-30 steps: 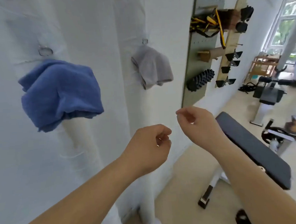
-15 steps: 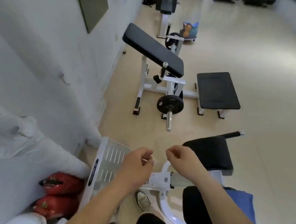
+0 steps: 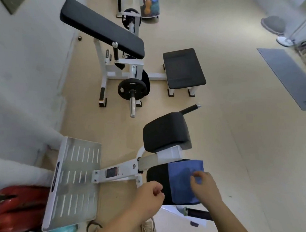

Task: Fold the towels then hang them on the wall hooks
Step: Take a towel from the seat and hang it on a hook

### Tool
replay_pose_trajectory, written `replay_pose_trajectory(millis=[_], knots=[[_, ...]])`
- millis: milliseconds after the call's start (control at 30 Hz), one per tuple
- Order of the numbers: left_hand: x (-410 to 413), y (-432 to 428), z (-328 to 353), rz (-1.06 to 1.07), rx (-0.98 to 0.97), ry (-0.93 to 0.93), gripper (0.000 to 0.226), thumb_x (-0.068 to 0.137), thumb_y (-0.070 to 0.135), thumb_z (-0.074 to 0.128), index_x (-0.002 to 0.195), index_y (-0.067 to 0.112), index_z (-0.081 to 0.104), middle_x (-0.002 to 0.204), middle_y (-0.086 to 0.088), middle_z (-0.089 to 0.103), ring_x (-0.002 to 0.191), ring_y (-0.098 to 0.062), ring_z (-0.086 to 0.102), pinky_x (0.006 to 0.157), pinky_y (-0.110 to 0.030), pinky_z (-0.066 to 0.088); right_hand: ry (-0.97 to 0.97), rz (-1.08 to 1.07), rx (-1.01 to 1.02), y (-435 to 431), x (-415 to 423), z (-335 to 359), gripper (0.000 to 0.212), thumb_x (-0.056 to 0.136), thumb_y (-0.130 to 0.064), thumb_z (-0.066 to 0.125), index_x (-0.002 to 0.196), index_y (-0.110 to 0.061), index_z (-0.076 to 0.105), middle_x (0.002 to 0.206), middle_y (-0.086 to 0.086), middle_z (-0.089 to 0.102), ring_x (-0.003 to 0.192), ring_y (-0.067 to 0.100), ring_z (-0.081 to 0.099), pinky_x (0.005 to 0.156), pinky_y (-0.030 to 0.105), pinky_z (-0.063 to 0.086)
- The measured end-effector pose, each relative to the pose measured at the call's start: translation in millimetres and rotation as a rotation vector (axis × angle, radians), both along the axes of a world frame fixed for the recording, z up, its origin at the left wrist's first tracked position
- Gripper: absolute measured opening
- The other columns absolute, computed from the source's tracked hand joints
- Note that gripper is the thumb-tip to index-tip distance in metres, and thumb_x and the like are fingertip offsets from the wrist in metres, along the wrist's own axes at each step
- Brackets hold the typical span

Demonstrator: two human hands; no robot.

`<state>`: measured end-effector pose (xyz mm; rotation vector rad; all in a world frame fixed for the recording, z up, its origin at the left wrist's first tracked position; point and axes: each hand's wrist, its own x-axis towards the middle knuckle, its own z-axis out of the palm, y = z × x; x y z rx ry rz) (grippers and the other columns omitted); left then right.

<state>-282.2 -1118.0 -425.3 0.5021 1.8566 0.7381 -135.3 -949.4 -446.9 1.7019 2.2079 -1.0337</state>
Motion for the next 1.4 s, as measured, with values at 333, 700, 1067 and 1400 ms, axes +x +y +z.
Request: replay_pose_trajectory(millis=[333,700,1067,1400], knots=[[50,57,-64,0.265,-0.13,-0.253,0.051,0.098,0.028,0.066,0.141,0.01,0.046,0.112,0.0,0.064,0.103,-0.016,0.064,0.081,-0.027,0.054,0.184,-0.028,-0.345,2,51,-25,0.04,0.101,-0.023,0.058,0.14,-0.025,0.052,0.143,-0.009,0.049,0.128,0.011,0.05,0.104,0.025,0.04],[69,84,-78,0.463,-0.085,-0.134,0.025,0.082,0.016,0.082,0.095,0.02,0.061,0.1,-0.006,0.07,0.086,-0.017,0.067,0.068,-0.027,0.055,0.107,0.168,-0.127,13,62,-41,0.036,0.1,-0.02,0.058,0.136,-0.022,0.061,0.131,-0.01,0.046,0.122,0.014,0.048,0.111,0.03,0.041],[106,102,-32,0.226,0.155,-0.355,0.013,0.092,0.019,0.068,0.093,0.017,0.055,0.086,-0.001,0.062,0.081,-0.014,0.062,0.071,-0.024,0.054,0.337,-0.319,-0.263,13,70,-4,0.015,0.102,-0.015,0.054,0.108,-0.014,0.067,0.109,0.006,0.074,0.099,0.017,0.07,0.077,0.025,0.053],[31,25,64,-0.021,0.407,-0.098,0.019,0.089,0.007,0.063,0.096,0.025,0.064,0.093,-0.004,0.067,0.079,-0.007,0.058,0.072,-0.021,0.047,0.491,0.279,-0.046,9,24,99,0.076,0.085,0.002,0.071,0.15,-0.026,0.043,0.143,-0.011,0.048,0.125,-0.001,0.051,0.102,0.011,0.037]])
